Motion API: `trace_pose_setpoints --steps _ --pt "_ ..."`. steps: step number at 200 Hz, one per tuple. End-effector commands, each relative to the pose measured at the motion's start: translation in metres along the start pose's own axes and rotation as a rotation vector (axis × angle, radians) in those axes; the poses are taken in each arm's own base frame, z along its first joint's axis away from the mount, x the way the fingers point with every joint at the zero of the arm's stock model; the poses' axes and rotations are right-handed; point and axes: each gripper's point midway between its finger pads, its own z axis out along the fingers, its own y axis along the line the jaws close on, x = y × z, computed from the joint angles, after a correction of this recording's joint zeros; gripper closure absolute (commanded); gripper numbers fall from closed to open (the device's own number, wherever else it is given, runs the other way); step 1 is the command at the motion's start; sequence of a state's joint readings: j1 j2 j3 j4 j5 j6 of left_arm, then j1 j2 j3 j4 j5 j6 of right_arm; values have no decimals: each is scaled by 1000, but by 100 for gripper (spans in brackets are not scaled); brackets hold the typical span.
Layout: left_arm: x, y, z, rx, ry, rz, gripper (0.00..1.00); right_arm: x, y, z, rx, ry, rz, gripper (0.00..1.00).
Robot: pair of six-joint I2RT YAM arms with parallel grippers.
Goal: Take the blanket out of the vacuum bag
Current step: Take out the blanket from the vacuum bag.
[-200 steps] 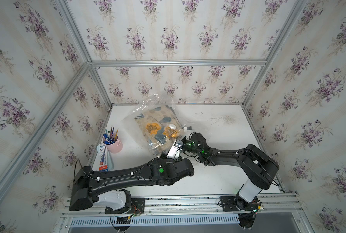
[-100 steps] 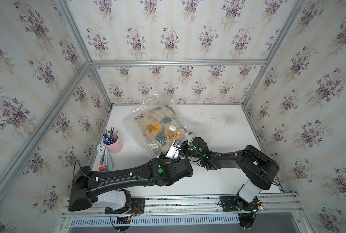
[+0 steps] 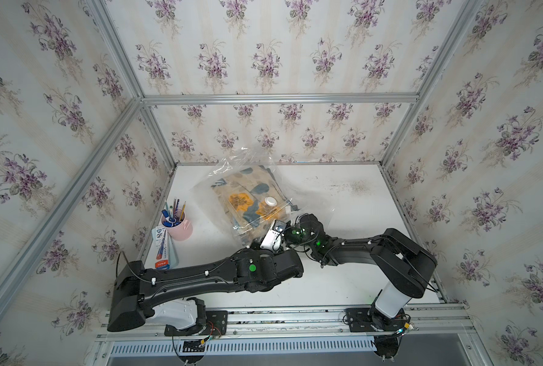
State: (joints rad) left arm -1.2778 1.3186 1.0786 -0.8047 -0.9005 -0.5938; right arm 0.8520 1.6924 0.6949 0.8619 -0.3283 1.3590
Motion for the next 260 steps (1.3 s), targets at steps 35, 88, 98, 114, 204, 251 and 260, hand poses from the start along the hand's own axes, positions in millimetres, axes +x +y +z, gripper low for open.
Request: trace_pose_setpoints --steps 35,88,98,114,204,251,260 --pt "-2 3 0 -15 -12 -12 89 0 24 -3 -42 2 -40 87" --pt "-4 7 -2 -15 -16 -24 89 -9 38 6 -39 -20 -78 86" --pt "-4 8 -3 -16 -20 -29 89 -10 33 4 -26 -29 -75 84" --pt "-5 10 -4 -15 -27 -34 89 -12 25 3 -7 -39 -74 79" --pt "-3 13 -4 -19 -28 -31 88 -25 11 5 40 -36 -95 55" --pt "-3 19 -6 -27 -30 -30 88 -24 52 7 -44 2 -143 89" --pt "-2 19 -7 -27 -31 -30 88 -24 57 8 -47 4 -152 89"
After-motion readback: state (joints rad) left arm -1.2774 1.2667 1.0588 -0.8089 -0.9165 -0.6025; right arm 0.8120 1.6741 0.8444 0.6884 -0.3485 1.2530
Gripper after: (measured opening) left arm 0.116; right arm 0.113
